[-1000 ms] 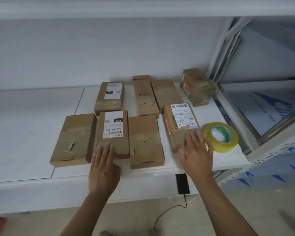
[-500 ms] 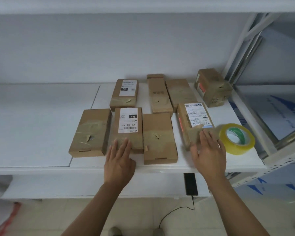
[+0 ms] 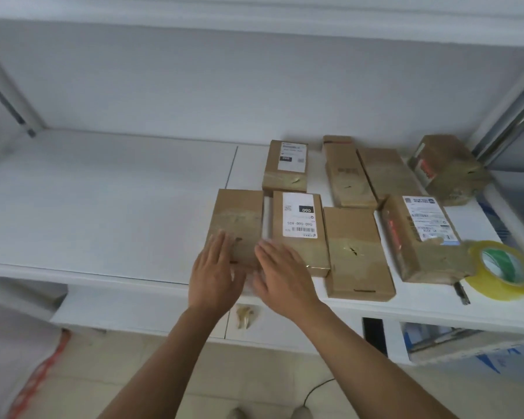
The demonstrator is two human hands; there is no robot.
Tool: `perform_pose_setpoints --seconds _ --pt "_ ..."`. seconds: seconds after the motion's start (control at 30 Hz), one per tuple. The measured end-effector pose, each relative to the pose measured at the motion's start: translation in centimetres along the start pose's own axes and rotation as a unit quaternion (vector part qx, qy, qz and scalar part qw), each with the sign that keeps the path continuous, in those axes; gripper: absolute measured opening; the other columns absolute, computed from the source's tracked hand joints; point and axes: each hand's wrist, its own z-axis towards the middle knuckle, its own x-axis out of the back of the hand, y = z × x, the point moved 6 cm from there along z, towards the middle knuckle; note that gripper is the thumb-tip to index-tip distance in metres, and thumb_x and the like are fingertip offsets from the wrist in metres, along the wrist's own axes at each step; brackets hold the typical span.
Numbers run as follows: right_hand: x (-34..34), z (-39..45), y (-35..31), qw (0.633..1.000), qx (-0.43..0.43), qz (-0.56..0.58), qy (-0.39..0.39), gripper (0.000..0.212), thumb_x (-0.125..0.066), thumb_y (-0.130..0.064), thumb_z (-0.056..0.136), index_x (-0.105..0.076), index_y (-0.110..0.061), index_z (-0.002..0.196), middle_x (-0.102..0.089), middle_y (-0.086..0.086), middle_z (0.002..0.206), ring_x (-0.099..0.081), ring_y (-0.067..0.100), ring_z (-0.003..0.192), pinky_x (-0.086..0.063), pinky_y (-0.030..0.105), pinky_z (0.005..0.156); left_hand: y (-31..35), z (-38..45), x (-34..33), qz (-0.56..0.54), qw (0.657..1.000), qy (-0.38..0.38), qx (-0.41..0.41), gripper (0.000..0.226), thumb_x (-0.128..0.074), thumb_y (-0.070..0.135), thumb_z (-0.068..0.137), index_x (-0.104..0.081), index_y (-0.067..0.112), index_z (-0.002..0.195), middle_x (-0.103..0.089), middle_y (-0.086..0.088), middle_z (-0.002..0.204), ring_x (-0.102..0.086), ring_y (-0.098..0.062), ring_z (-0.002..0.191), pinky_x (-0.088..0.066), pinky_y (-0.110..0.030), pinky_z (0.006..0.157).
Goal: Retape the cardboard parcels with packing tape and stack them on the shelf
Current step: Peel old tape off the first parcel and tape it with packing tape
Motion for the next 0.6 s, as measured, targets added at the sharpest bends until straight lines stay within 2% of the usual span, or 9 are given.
perform_pose_setpoints --seconds 0.07,0.13,0.3,0.4,0.47,0.6 --pt "-1.1 0.6 -1.5 1.000 -0.011 -0.020 -0.019 0.062 -0.032 -0.043 0.092 -0.062 -0.005 0.130 -0.061 0.010 0.136 -0.055 0.025 0.130 -0.039 0.046 0.110 -1.1 0.3 -0.5 0.045 0.997 -0.049 -0.031 0.071 -0.041 0.047 0.088 -0.043 0.009 0.148 -0.043 -0.008 0.154 -0.041 -0.027 0.142 -0.038 -0.042 0.111" --pt "-1.7 0.4 -2.1 0.998 -0.032 -0.025 -0.037 0.062 -0.033 -0.043 0.093 -0.062 -0.004 0.130 -0.061 0.010 0.137 -0.055 0.024 0.130 -0.040 0.046 0.109 -1.4 0.4 -0.7 0.066 0.994 -0.076 -0.049 0.069 -0.046 0.047 0.091 -0.042 0.012 0.149 -0.040 -0.004 0.156 -0.039 -0.024 0.143 -0.038 -0.041 0.111" --pt "-0.9 -1.1 -0.1 0.998 -0.060 -0.032 0.002 0.058 -0.036 -0.036 0.093 -0.061 0.000 0.131 -0.056 0.014 0.142 -0.054 0.025 0.132 -0.038 0.041 0.113 -1.3 1.2 -0.1 0.087 0.988 -0.098 -0.082 0.068 -0.040 0.044 0.081 -0.057 0.013 0.139 -0.058 0.000 0.141 -0.046 -0.021 0.121 -0.051 -0.039 0.091" --pt "0.4 -2.3 2.8 0.989 -0.133 -0.054 0.045 0.058 -0.038 -0.038 0.094 -0.060 -0.001 0.133 -0.055 0.014 0.143 -0.050 0.026 0.135 -0.028 0.039 0.113 -1.3 1.4 0.0 0.082 0.987 -0.093 -0.104 0.067 -0.042 0.043 0.079 -0.058 0.016 0.138 -0.058 0.003 0.140 -0.043 -0.020 0.119 -0.052 -0.039 0.088" --pt "1.1 -3.5 5.0 0.977 -0.197 -0.056 0.059 0.064 -0.033 -0.046 0.097 -0.053 -0.003 0.140 -0.048 0.012 0.150 -0.040 0.026 0.142 -0.023 0.041 0.117 -1.5 1.6 -0.1 0.069 0.987 -0.090 -0.116 0.066 -0.044 0.042 0.079 -0.055 0.020 0.140 -0.055 0.005 0.141 -0.040 -0.020 0.123 -0.051 -0.041 0.090" --pt "1.6 -6.6 9.4 0.942 -0.331 -0.045 0.024 0.081 -0.014 -0.062 0.095 -0.031 -0.009 0.154 -0.029 0.011 0.161 -0.019 0.028 0.151 -0.011 0.047 0.123 -1.4 1.6 -0.8 0.049 0.986 -0.091 -0.128 0.063 -0.044 0.043 0.081 -0.055 0.024 0.140 -0.053 0.005 0.143 -0.039 -0.023 0.129 -0.050 -0.045 0.094"
